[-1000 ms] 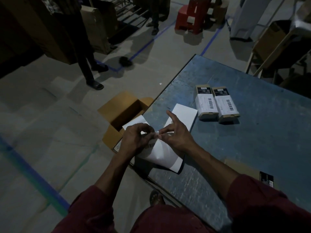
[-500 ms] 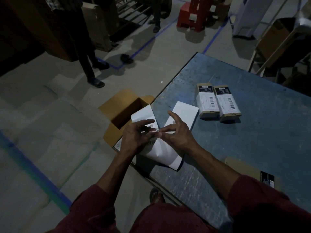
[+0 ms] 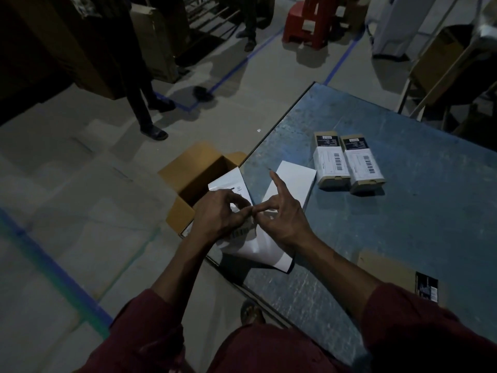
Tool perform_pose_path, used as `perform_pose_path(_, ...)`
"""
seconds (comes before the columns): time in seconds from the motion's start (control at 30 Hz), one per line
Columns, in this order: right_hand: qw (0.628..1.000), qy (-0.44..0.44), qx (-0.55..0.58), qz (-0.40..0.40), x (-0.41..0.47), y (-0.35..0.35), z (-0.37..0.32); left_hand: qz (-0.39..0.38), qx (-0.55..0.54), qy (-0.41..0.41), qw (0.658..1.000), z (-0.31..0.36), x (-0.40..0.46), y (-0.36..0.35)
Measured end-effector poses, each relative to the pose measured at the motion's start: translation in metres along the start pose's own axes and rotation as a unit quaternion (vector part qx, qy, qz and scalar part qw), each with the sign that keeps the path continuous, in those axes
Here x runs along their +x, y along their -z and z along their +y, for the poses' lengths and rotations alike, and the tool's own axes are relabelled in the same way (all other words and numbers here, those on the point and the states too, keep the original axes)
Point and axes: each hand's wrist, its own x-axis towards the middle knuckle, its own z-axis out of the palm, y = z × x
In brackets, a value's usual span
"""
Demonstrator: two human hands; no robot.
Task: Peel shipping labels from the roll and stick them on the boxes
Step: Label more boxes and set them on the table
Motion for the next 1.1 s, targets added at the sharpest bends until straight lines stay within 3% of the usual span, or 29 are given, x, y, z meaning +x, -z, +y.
perform_pose_path(0.33,0.999,0.015,-0.029,0.002,-0.004,-0.001,0.008,-0.036,-0.077,0.124,0.989,0.002,0.002,-0.009)
perform_pose_path(0.43,0.999,-0.001,-0.037,-0.005,-0.007,-0.001,0.011,-0.005,-0.105,0.156,0.982,-0.002,0.006,-0.007)
perform_pose_path(0.57,0.997,-0.043,-0.055,-0.015,-0.009,0.005,0.019,0.054,-0.293,0.266,0.917,-0.028,0.021,0.005)
perform_pose_path(0.63,0.996,-0.05,-0.073,-0.027,-0.009,0.007,0.024,0.091,-0.327,0.297,0.893,-0.046,0.029,0.011)
perform_pose_path(0.97,0.982,-0.062,-0.174,-0.043,-0.005,0.01,0.038,0.193,-0.223,0.317,0.901,-0.117,0.077,0.06)
perform_pose_path(1.1,0.978,-0.078,-0.189,-0.043,-0.001,0.009,0.046,0.229,-0.188,0.28,0.913,-0.123,0.097,0.088)
